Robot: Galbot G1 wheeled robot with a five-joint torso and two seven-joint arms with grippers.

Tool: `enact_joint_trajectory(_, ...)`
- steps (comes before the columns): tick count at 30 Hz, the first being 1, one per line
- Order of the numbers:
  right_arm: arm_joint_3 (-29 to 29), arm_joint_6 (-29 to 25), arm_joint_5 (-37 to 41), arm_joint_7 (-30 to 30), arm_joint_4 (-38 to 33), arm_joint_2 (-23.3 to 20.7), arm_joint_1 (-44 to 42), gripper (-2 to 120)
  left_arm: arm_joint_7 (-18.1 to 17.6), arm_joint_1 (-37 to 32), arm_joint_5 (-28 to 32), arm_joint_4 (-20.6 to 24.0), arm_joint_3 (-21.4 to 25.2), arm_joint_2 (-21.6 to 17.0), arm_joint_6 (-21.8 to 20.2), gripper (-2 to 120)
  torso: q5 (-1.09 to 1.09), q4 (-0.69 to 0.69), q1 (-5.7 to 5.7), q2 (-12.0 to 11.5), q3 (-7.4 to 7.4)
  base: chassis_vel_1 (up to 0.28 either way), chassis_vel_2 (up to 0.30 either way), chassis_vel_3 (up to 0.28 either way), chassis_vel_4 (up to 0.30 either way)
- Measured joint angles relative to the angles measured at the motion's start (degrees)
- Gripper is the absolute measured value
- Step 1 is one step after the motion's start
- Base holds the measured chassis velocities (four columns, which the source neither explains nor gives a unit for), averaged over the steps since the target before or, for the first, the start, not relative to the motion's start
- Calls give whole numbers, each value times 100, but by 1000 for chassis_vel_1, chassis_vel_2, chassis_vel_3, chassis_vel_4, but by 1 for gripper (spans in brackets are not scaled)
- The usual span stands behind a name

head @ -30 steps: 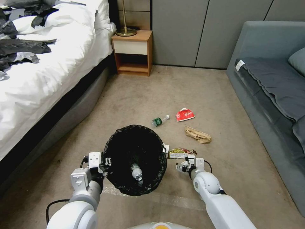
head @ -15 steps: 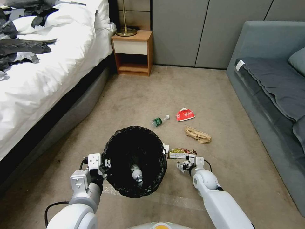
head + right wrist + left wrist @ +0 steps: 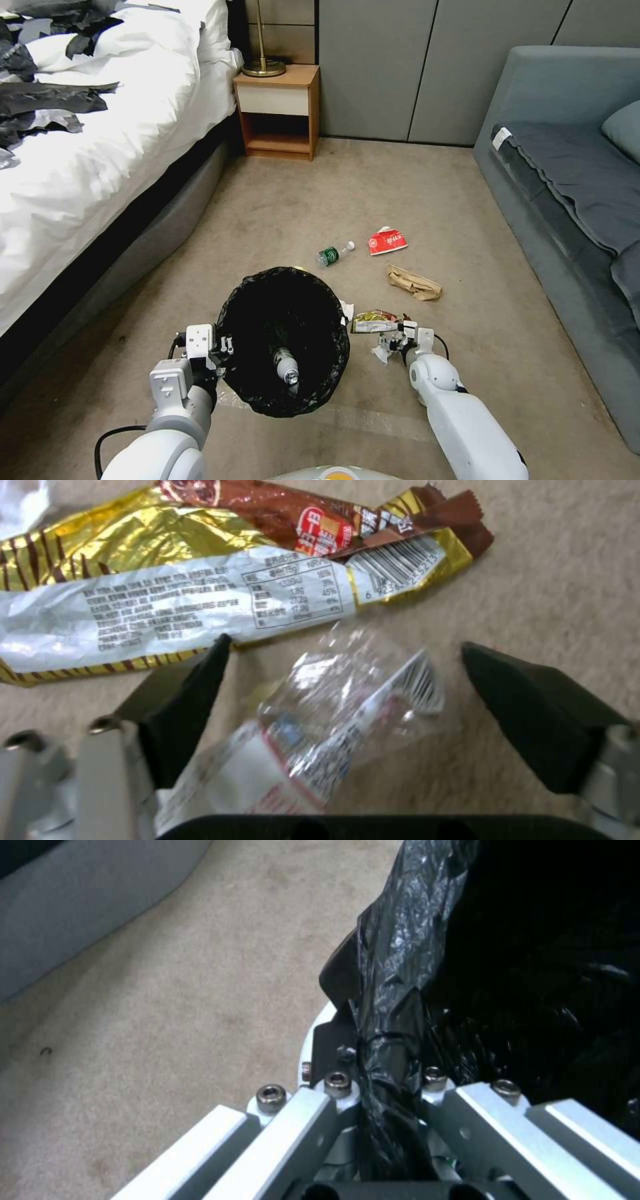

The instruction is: Pick up the trash bin, then pick up the garbage from the floor and place it into the trash bin.

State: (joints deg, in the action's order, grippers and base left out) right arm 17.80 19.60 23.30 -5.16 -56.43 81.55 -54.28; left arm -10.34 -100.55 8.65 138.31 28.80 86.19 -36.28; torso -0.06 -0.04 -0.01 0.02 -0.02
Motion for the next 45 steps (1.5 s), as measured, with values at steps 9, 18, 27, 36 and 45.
enact_joint_trajectory(9,4,-2,-25,-90,-15,34,-51,63,1,35,13,-2,15,-12,2,0,1,3,0,-1,1,0,0,0,0)
enact_joint_trajectory(18,65,64,-134,-228,-380,73,-407,41,3,61,49,-6,2,-46,2,0,8,8,0,-1,1,0,0,0,0)
enact_joint_trajectory(27,112,64,-182,-265,-640,-6,-692,14,2,94,75,1,-21,-76,7,0,9,5,0,-1,2,0,0,0,0)
enact_joint_trajectory(36,107,133,-278,-313,-838,-71,-792,0,0,134,79,-5,-72,-79,11,0,11,6,1,-2,3,0,0,0,0)
enact_joint_trajectory(45,83,-129,-300,-368,-1528,-197,-968,0,-3,181,134,-3,-74,-104,11,0,13,3,2,-4,5,0,0,0,0)
